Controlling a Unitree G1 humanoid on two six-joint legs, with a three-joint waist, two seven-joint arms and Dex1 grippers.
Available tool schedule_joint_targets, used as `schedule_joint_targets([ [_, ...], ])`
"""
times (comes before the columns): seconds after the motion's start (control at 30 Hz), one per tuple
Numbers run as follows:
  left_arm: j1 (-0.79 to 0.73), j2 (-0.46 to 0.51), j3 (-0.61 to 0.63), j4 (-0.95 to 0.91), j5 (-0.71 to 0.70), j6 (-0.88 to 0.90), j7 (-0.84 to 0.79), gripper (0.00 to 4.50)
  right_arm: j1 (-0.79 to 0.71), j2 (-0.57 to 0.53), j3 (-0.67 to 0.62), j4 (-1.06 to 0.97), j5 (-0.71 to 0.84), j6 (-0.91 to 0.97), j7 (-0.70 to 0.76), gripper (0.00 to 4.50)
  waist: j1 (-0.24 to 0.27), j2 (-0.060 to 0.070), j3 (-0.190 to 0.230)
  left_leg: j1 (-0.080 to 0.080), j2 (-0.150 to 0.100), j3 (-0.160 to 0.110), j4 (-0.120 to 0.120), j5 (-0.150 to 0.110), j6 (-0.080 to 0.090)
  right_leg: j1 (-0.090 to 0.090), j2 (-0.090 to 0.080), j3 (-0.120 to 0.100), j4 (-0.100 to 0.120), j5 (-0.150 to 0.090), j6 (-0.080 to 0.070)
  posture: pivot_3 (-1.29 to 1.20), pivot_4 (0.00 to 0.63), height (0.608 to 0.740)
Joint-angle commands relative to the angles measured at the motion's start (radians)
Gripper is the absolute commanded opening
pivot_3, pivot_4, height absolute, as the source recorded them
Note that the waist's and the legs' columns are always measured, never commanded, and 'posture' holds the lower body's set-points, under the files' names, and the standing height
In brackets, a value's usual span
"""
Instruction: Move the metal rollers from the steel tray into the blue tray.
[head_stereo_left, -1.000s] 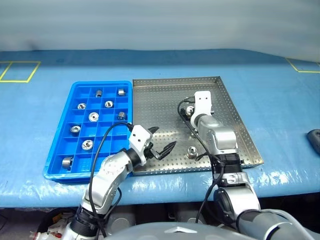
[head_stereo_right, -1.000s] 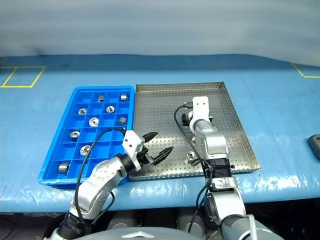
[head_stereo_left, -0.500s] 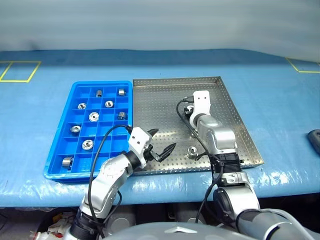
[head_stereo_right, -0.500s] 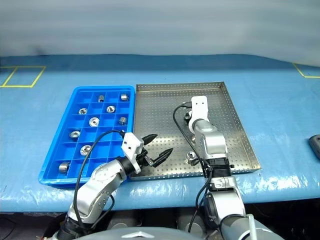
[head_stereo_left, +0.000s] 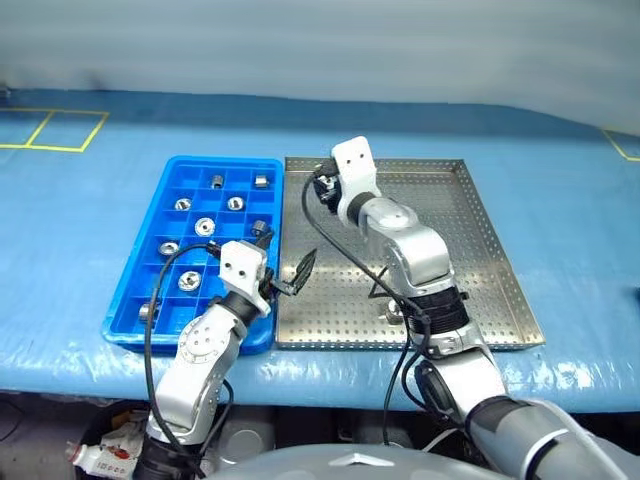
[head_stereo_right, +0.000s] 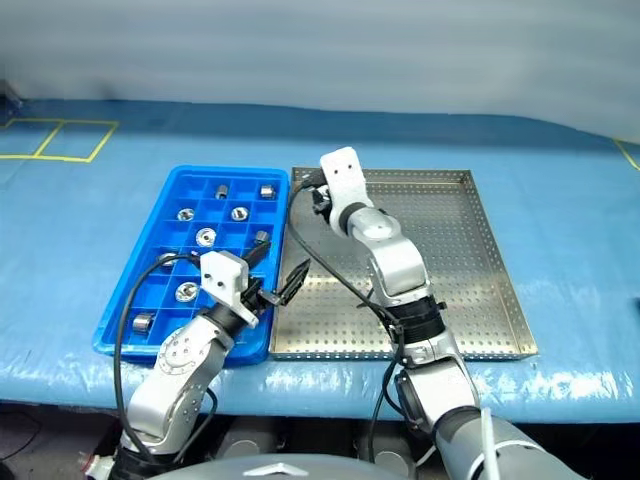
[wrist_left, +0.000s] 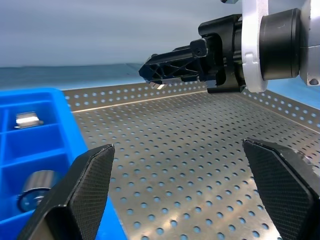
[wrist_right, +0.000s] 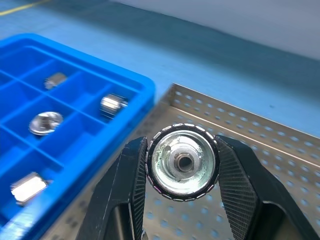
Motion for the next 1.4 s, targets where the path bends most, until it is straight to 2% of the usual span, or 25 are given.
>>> schedule_joint_targets([
  [0.03,0.02,-0.006,0.014,-0.091,0.012,-0.015,0.036,4.5,-0.048,0.024,0.02,-0.036,0.019,-0.02,0.04,1.69,0.017,0.0,0.0,0.0,0.0,-0.001,0.0,0.0,0.0,0.0,0.0,-0.001,-0.001,0.0,0.0,0.41,0.15,0.74],
  [0.47,0.157,-0.006,0.049,-0.186,0.033,-0.004,0.124,4.5,-0.012,0.07,0.13,0.053,0.023,-0.041,0.146,1.69,0.124,0.0,0.0,-0.002,0.0,-0.004,-0.002,0.0,0.0,0.001,0.0,-0.005,-0.005,0.0,0.0,0.54,0.15,0.74],
  [0.73,0.216,0.007,0.057,-0.206,0.03,-0.002,0.118,4.5,0.025,0.066,0.141,0.077,0.022,-0.031,0.174,1.69,0.206,0.001,0.001,-0.003,0.001,-0.004,-0.002,0.0,0.0,0.0,0.0,-0.007,-0.006,-0.001,0.0,0.55,0.15,0.74],
  [0.93,0.229,0.016,0.055,-0.205,0.017,0.004,0.104,4.5,0.066,0.039,0.144,0.016,0.031,0.006,0.199,1.69,0.258,0.001,0.001,-0.005,0.001,-0.004,-0.002,-0.001,-0.001,-0.001,0.0,-0.007,-0.007,-0.001,0.0,0.54,0.15,0.74],
  [1.2,0.221,0.033,0.042,-0.194,0.0,0.005,0.069,4.5,0.11,-0.02,0.137,-0.088,0.029,0.064,0.201,4.32,0.292,0.001,0.0,-0.008,0.001,-0.004,-0.001,-0.001,-0.001,-0.005,0.0,-0.008,-0.007,-0.001,0.0,0.49,0.15,0.74],
  [1.23,0.218,0.036,0.04,-0.192,-0.003,0.005,0.063,4.5,0.116,-0.026,0.13,-0.114,0.033,0.071,0.2,4.46,0.292,0.0,0.0,-0.009,0.001,-0.004,-0.001,-0.001,-0.001,-0.006,0.0,-0.008,-0.007,-0.001,0.0,0.48,0.15,0.74],
  [1.4,0.191,0.056,0.026,-0.18,-0.013,0.009,0.021,4.5,0.145,-0.049,0.068,-0.271,0.048,0.09,0.172,4.46,0.296,0.0,0.0,-0.018,0.001,-0.004,0.001,-0.001,-0.001,-0.013,0.0,-0.008,-0.006,0.0,0.0,0.42,0.15,0.74],
])
